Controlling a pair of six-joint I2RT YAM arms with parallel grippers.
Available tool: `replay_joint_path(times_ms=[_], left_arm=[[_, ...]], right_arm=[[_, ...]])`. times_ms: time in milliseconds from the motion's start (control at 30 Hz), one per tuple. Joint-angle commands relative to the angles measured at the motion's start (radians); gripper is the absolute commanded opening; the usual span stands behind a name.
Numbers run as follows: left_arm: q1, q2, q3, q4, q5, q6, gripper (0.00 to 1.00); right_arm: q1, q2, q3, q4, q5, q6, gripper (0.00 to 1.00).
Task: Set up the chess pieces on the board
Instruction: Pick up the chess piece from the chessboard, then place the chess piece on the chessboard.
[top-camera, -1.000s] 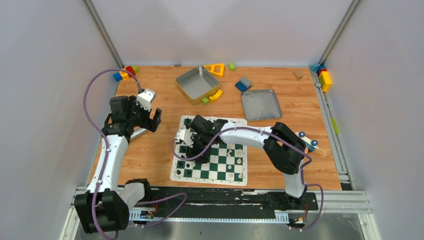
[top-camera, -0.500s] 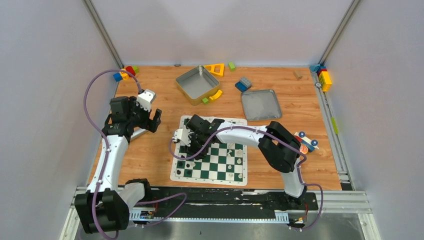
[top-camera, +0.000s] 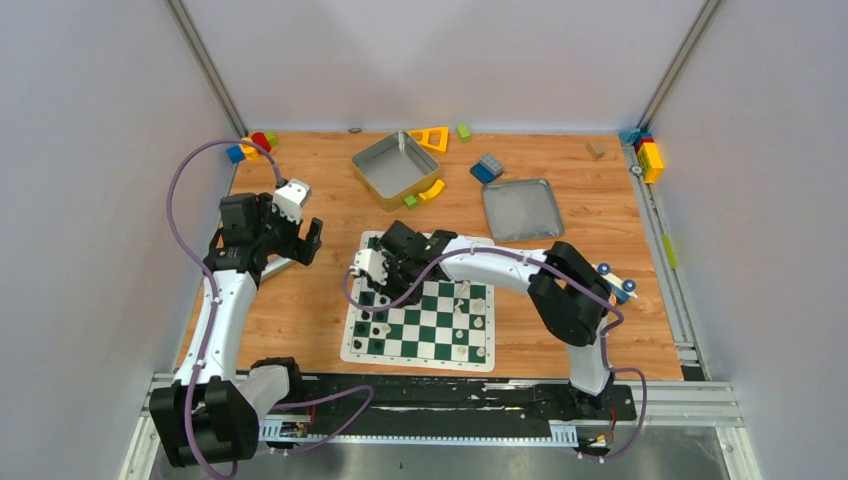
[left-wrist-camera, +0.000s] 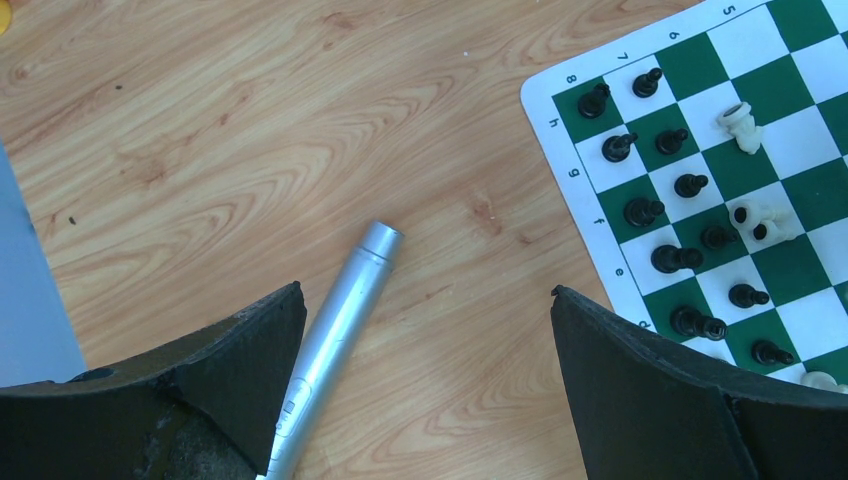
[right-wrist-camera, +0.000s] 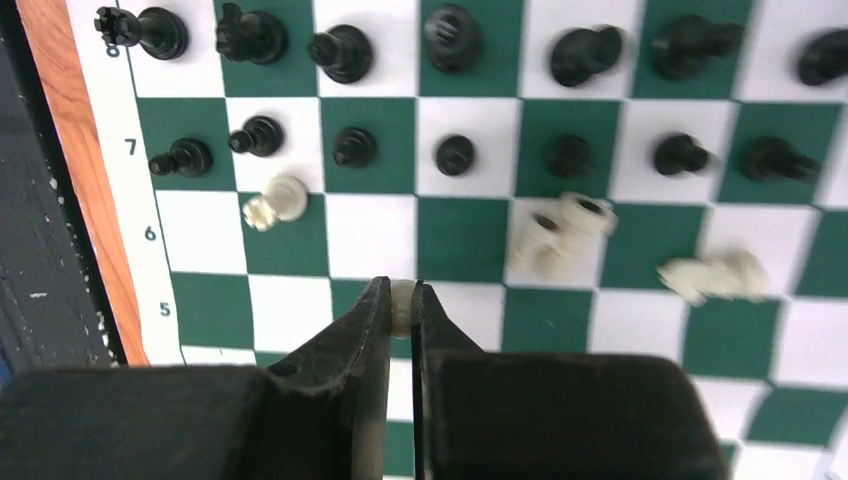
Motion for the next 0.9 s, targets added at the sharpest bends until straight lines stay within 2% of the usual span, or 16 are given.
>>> replay_joint_path(times_ms=[0, 200, 467, 867], left_arm=[[0.010, -0.020, 0.003, 0.033, 0.009, -0.003, 1.00], [0.012, -0.019, 0.001, 0.035, 0.012, -0.004, 1.00], [0.012, -0.016, 0.003, 0.031, 0.018, -0.003, 1.00], [0.012, -0.009, 0.007, 0.027, 0.016, -0.003, 1.00]], right_arm=[[-0.066, -0.164, -0.016, -0.021, 0.027, -0.002, 0.00], [-0.187, -0.251, -0.112, -0.040, 0.048, -0.014, 0.00], [-0.345, -0.217, -0.179, -0.025, 0.026, -0.039, 0.00], [-0.374, -0.159, -0.198, -0.010, 0.009, -0.048, 0.01]])
